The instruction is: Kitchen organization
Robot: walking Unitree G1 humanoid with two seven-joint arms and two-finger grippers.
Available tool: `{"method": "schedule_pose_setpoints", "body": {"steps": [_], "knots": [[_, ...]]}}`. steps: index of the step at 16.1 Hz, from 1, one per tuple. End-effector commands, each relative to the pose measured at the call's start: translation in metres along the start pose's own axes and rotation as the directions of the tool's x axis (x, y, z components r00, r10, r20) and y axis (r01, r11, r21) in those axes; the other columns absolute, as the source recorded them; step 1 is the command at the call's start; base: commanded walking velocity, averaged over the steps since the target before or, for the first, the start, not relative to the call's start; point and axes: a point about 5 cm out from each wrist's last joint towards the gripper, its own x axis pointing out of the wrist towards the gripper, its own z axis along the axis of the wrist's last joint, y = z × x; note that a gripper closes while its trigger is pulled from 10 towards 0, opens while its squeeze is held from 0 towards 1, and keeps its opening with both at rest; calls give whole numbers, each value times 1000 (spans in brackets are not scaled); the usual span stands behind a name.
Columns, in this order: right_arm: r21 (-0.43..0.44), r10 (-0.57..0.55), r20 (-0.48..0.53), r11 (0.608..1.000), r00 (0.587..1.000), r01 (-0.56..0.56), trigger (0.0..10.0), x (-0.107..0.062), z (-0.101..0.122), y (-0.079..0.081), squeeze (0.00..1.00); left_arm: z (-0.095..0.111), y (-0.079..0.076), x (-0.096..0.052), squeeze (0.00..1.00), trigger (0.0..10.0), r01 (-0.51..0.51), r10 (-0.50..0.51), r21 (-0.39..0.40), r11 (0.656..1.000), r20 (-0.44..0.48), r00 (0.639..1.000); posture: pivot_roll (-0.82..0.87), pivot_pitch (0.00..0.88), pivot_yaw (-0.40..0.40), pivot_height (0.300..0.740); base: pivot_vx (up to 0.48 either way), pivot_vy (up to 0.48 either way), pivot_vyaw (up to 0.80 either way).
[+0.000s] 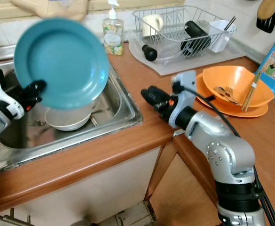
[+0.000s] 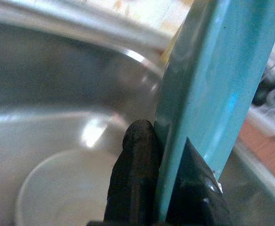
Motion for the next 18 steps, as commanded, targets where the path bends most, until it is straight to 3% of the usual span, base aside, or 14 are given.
{"method": "schedule_pose_setpoints", "body": {"steps": [1, 5, 6, 7, 8, 9, 12, 13, 18], "knots": [[-50, 11, 6, 999, 1000, -11, 10000, -2, 5, 2, 0, 0, 2, 0, 0, 78, -30, 31, 10, 999, -35, 999, -169, 0, 8, 740, 0, 0, 0], [-96, 49, -61, 994, 997, -55, 10000, -2, -4, 8, 0, -16, 13, -2, 0, 4784, -148, 148, 13, 989, -183, 972, -173, 0, 9, 740, 0, 0, 0], [-102, 58, -69, 993, 996, -65, 10000, -3, -5, 9, 0, -17, 14, -2, 0, 6471, -153, 153, 14, 988, -191, 970, -173, 0, 7, 740, 0, 0, 0], [-105, 63, -73, 992, 995, -70, 10000, -3, -6, 9, 0, -18, 14, -2, 0, 7020, -154, 154, 15, 988, -197, 968, -173, 0, 7, 740, 0, 0, 0], [-110, 72, -82, 991, 994, -80, 10000, -3, -7, 10, 0, -22, 16, -2, 0, 9176, -171, 171, 19, 985, -216, 961, -173, 0, 5, 740, 0, 0, 0], [-113, 78, -87, 990, 993, -87, 10000, -3, -7, 11, 0, -25, 16, -2, 0, 10000, -174, 174, 24, 985, -230, 957, -173, 0, 3, 740, 0, 0, 0], [-126, 91, -102, 987, 991, -104, 10000, -3, -8, 11, 0, -34, 15, -1, 0, 10000, -184, 184, 28, 983, -260, 948, -178, 0, -3, 740, 0, 0, 0], [-134, 104, -111, 984, 988, -119, 10000, -2, -8, 13, 0, -44, 18, -1, 0, 10000, -205, 207, 43, 978, -335, 919, -182, 0, -5, 740, 0, 0, 0], [-144, 116, -126, 980, 985, -134, 10000, -2, -10, 15, 0, -55, 18, -4, 0, 10000, -195, 207, 71, 978, -376, 903, -182, 0, -7, 740, 0, 0, 0]]}}
